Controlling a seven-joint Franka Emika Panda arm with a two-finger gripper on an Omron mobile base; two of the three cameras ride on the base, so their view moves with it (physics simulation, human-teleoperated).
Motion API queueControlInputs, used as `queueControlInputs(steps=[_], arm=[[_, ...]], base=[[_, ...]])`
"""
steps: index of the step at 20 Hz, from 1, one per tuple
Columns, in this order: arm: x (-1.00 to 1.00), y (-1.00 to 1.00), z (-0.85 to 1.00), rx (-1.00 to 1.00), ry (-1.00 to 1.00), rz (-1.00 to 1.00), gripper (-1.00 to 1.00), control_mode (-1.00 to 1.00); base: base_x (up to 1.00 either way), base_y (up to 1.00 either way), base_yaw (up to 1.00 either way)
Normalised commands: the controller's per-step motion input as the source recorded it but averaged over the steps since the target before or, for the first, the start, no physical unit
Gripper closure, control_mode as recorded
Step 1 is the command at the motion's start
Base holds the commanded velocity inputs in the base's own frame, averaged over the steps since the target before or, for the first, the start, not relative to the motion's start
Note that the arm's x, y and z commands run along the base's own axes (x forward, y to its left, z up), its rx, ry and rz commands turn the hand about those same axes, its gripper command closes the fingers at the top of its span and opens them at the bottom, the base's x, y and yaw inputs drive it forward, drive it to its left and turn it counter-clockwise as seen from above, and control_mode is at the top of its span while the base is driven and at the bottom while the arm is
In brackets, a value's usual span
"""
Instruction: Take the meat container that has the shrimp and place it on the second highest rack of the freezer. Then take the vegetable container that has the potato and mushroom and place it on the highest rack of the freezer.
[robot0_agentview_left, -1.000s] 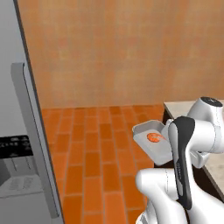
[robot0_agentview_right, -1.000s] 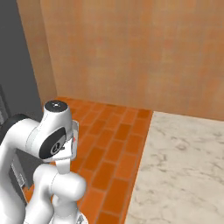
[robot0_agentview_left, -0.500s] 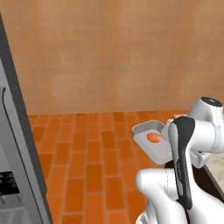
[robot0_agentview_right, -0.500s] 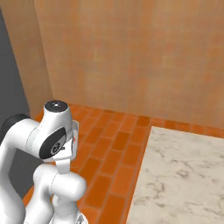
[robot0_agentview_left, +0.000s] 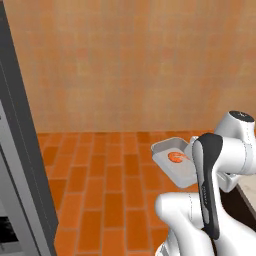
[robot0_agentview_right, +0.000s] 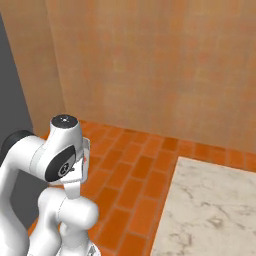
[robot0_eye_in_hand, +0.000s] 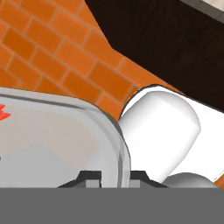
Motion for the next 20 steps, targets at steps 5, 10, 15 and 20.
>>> queueControlInputs(steps=[5, 10, 15, 20], arm=[[0.00, 0.00, 0.00, 0.00, 0.00, 0.00, 1.00, 1.00], [0.00, 0.00, 0.00, 0.00, 0.00, 0.00, 1.00, 1.00], [0.00, 0.00, 0.00, 0.00, 0.00, 0.00, 1.00, 1.00], [0.00, 0.00, 0.00, 0.00, 0.00, 0.00, 1.00, 1.00]], base=[[0.57, 0.00, 0.27], [0.94, 0.00, 0.18], [0.77, 0.00, 0.20], [0.46, 0.00, 0.51]])
